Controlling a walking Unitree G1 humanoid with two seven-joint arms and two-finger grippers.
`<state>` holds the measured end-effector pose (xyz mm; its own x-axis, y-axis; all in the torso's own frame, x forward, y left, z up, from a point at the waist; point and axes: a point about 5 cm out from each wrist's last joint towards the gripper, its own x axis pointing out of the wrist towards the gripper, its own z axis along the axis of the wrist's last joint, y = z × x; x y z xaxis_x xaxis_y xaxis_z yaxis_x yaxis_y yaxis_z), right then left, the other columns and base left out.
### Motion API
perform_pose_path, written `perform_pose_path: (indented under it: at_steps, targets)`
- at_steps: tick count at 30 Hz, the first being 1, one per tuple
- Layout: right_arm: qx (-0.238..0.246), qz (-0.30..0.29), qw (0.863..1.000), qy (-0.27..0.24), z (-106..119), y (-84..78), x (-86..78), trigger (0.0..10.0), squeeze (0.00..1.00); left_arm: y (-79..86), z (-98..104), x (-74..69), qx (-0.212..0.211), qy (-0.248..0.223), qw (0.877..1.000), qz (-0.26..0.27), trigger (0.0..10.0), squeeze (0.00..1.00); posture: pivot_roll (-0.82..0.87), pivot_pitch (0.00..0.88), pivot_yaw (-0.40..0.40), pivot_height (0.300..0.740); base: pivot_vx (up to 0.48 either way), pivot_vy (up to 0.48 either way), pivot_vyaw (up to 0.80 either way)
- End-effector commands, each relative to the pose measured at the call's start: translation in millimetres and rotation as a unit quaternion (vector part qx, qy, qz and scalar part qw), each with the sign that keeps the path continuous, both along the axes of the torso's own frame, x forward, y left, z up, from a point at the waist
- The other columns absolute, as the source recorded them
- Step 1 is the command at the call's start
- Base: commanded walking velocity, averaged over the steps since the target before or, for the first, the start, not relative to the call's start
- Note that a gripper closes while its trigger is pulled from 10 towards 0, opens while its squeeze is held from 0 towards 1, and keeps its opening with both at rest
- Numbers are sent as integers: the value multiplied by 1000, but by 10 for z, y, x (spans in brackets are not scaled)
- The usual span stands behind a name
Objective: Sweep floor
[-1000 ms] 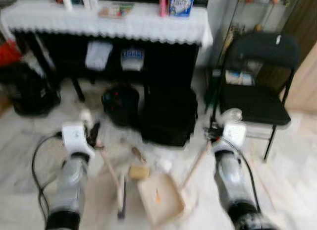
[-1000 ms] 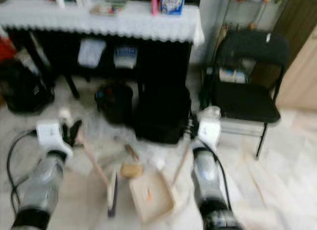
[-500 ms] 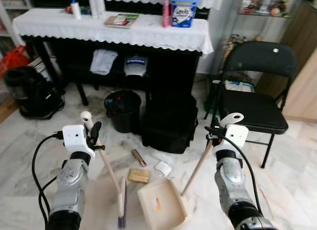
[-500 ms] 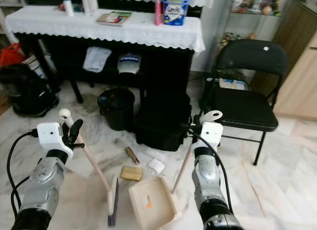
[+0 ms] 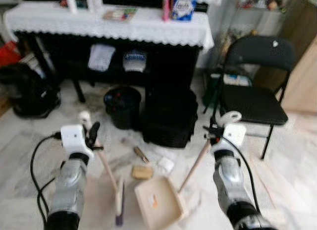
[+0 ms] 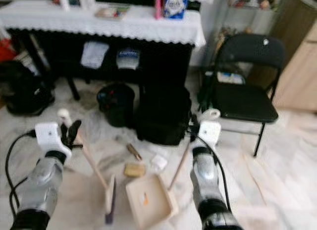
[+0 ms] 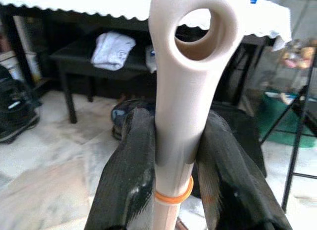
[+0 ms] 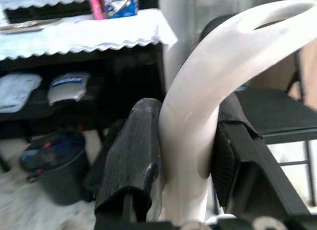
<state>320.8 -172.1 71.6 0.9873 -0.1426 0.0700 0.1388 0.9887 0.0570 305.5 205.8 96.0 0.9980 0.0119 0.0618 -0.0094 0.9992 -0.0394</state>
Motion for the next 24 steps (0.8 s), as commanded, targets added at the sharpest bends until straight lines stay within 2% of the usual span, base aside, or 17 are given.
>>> perform_pose_path:
  at_steps: [1,18,24]
  targets:
    - [-14,9,1000,-18,83,32,41,10000,0,38,73,18,-6,-15,1000,5,10000,0,34,0,-24,740,0,319,0]
    - [-15,6,1000,-19,93,30,50,10000,0,41,84,24,-7,-17,1000,4,10000,0,36,0,-23,740,0,321,0]
    - [-14,5,1000,-18,90,24,47,10000,0,43,89,20,-5,-20,1000,6,10000,0,36,0,-23,740,0,86,0]
